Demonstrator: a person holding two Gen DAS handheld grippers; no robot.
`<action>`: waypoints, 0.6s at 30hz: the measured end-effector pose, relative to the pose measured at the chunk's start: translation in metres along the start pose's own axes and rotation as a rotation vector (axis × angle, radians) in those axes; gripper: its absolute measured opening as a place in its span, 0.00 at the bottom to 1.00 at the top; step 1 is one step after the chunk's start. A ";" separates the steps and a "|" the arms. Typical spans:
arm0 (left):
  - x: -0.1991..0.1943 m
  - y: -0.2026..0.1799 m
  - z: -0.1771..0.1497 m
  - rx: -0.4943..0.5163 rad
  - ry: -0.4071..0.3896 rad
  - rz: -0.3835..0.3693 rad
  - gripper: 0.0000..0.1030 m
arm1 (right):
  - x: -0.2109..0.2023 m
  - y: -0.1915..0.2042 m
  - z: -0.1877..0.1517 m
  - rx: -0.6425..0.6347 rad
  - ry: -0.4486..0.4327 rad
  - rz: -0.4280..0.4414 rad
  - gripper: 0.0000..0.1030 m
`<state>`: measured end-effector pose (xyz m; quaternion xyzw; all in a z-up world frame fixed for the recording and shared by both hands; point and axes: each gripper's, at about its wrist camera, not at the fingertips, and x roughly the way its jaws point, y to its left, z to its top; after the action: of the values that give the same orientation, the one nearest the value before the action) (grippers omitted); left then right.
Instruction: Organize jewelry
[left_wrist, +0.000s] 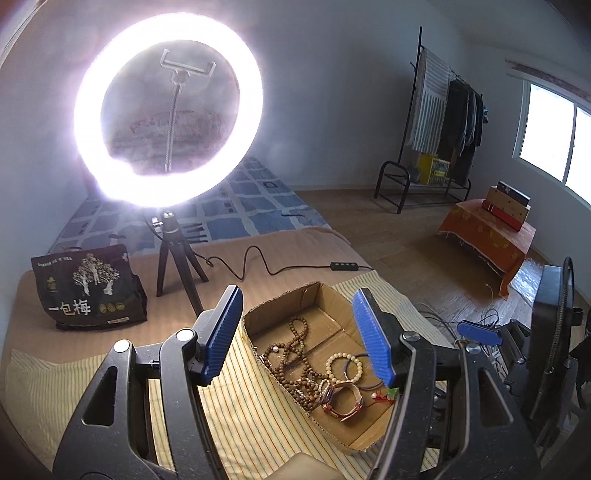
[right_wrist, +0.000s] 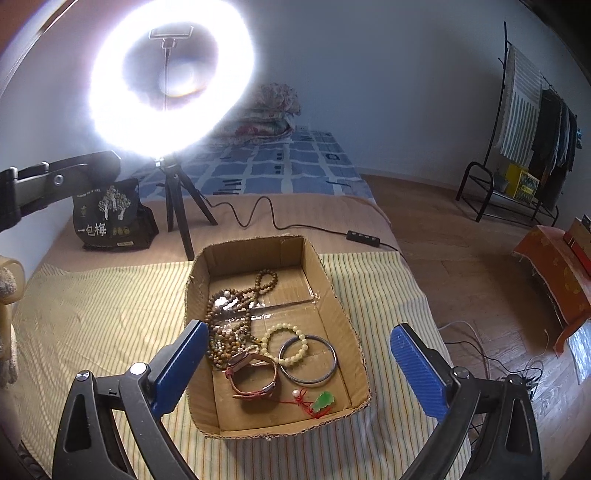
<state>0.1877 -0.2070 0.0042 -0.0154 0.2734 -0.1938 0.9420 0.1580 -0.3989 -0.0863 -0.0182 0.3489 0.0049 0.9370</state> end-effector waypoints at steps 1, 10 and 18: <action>-0.005 0.001 -0.001 -0.001 -0.005 0.005 0.62 | -0.002 0.001 0.000 -0.002 -0.004 -0.001 0.98; -0.046 0.007 -0.010 0.000 -0.039 0.003 0.64 | -0.022 0.014 -0.002 -0.030 -0.030 -0.025 1.00; -0.085 0.014 -0.019 -0.010 -0.074 0.002 0.72 | -0.043 0.027 -0.006 -0.034 -0.060 -0.020 1.00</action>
<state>0.1168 -0.1609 0.0297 -0.0268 0.2392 -0.1908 0.9517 0.1204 -0.3725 -0.0636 -0.0373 0.3201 0.0018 0.9467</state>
